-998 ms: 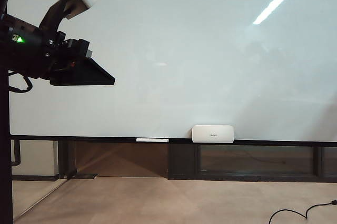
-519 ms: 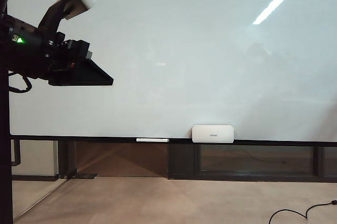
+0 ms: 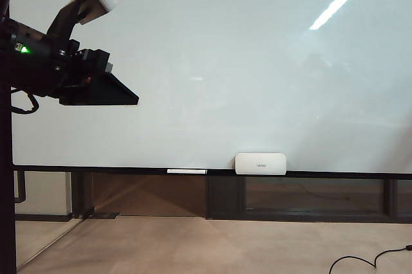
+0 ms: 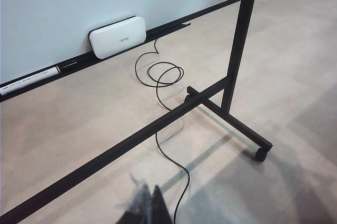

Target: Reach to the right to find the marker pen, pick it up, and write the number 12 on the whiteboard.

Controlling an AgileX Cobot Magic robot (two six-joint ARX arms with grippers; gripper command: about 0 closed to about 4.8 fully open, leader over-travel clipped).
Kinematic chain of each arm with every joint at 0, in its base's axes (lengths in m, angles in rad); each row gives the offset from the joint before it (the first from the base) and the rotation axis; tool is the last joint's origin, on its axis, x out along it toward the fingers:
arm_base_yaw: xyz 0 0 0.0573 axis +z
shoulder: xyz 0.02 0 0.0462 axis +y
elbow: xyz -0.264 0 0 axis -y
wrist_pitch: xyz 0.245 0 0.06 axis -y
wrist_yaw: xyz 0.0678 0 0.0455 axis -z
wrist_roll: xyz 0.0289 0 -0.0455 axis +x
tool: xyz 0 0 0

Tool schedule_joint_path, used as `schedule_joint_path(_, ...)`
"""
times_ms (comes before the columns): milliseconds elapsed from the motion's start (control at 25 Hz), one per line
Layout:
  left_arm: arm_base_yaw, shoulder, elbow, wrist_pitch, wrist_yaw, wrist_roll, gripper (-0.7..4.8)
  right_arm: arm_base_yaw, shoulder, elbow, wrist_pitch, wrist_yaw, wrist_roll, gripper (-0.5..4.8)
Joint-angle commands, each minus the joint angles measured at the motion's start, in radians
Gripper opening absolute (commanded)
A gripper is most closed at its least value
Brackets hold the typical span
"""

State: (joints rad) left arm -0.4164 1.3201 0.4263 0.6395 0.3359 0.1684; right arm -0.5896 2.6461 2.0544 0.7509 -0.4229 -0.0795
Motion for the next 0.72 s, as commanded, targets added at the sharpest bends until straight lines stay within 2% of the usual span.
schedule_joint_path(40, 0.000, -0.003, 0.003, 0.001, -0.001, 0.008, -0.05, 0.000, 0.018, 0.003, 0.015, 0.002, 0.002, 3.55)
schedule_joint_path(200, 0.000, -0.003, 0.003, -0.010, -0.001, 0.008, -0.05, -0.002, 0.031, 0.005, 0.031, 0.002, 0.014, 3.33)
schedule_joint_path(399, 0.000, -0.003, 0.003, -0.011, -0.001, 0.008, -0.05, -0.005, 0.059, 0.067, 0.037, -0.024, 0.069, 3.33)
schedule_joint_path(559, 0.000, -0.003, 0.003, -0.016, -0.001, 0.008, -0.05, -0.005, 0.070, 0.140, -0.046, -0.032, 0.102, 3.33)
schedule_joint_path(719, 0.000, -0.003, 0.003, -0.018, -0.001, 0.008, -0.05, -0.005, 0.070, 0.151, -0.039, -0.048, 0.107, 3.33)
